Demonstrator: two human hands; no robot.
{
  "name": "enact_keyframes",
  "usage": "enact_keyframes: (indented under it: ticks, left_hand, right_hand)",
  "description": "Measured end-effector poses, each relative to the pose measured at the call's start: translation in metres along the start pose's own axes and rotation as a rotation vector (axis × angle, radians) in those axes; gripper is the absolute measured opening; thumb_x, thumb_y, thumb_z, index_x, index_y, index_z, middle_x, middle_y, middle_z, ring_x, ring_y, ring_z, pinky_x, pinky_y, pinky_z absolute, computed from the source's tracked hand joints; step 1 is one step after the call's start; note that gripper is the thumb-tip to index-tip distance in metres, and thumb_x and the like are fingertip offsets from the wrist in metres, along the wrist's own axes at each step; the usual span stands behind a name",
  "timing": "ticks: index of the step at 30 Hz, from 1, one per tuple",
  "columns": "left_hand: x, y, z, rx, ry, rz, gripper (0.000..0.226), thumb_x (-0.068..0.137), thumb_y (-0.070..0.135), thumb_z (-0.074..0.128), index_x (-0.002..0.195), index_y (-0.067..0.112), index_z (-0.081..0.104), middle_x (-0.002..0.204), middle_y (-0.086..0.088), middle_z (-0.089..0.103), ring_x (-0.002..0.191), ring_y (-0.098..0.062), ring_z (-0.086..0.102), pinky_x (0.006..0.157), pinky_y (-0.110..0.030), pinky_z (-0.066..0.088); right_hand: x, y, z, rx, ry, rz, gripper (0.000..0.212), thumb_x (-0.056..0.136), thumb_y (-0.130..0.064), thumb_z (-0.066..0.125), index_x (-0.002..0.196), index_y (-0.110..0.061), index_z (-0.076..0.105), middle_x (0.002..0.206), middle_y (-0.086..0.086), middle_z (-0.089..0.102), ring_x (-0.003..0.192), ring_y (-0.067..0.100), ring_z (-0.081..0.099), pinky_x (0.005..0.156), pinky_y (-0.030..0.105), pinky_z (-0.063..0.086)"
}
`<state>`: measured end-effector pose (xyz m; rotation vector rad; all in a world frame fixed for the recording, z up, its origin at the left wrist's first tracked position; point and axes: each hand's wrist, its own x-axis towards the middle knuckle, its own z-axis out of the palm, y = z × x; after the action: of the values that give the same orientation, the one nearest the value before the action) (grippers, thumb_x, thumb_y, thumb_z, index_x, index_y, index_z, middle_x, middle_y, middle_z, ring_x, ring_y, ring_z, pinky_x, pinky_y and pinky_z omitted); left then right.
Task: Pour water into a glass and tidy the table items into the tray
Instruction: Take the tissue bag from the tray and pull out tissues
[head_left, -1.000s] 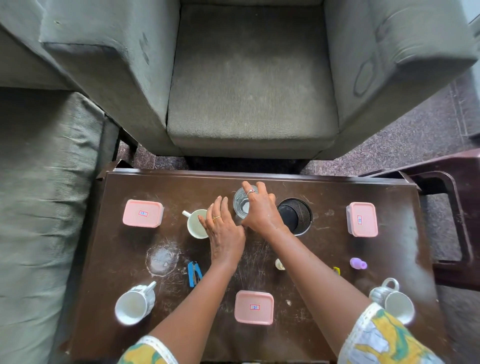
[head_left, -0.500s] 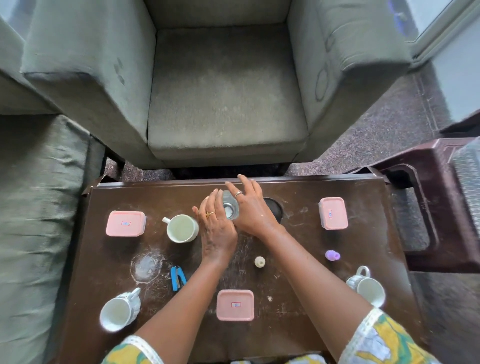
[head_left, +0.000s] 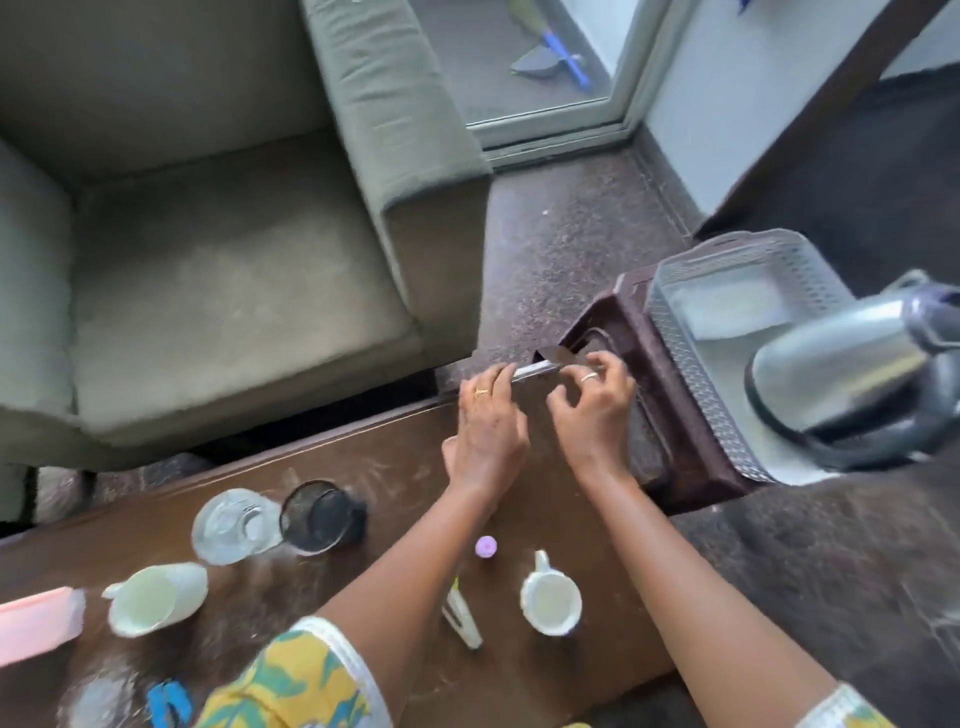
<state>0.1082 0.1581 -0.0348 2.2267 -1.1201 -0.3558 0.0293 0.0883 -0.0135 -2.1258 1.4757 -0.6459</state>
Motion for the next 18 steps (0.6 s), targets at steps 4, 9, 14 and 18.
enact_keyframes:
  ticks: [4,9,14,18]
  left_hand:
    - [0.053,0.079,0.050,-0.035,-0.097,0.161,0.046,0.086,0.000,0.044,0.132,0.002,0.044,0.134,-0.015,0.050,0.125,-0.029,0.041,0.111,-0.032,0.025]
    - [0.098,0.143,0.110,0.094,-0.232,0.219,0.046,0.088,0.008,0.041,0.134,0.007,0.043,0.137,-0.009,0.049,0.128,-0.027,0.037,0.113,-0.036,0.021]
    - [0.116,0.163,0.151,0.175,-0.343,0.222,0.046,0.089,0.010,0.041,0.134,0.008,0.042,0.139,-0.010,0.048,0.131,-0.027,0.034,0.112,-0.036,0.020]
    - [0.112,0.159,0.165,0.163,-0.368,0.194,0.048,0.089,0.008,0.039,0.137,0.008,0.038,0.142,-0.008,0.043,0.136,-0.025,0.028,0.116,-0.040,0.016]
  right_hand:
    - [0.073,0.054,-0.050,0.157,0.134,0.238,0.018,0.078,0.000,0.060,0.093,0.002,0.070,0.116,0.021,0.054,0.106,0.033,0.055,0.098,0.032,0.038]
    - [0.146,0.118,-0.069,0.435,0.138,0.650,0.016,0.083,-0.005,0.056,0.090,-0.005,0.071,0.096,0.015,0.068,0.092,0.027,0.058,0.078,0.018,0.045]
    - [0.181,0.159,-0.045,1.006,-0.089,1.034,0.021,0.094,-0.005,0.046,0.079,-0.013,0.058,0.085,0.002,0.053,0.075,0.016,0.048,0.062,0.025,0.035]
    - [0.192,0.181,-0.029,1.177,-0.030,1.102,0.018,0.094,-0.004,0.043,0.091,-0.015,0.057,0.095,-0.004,0.053,0.101,0.017,0.045,0.087,0.033,0.036]
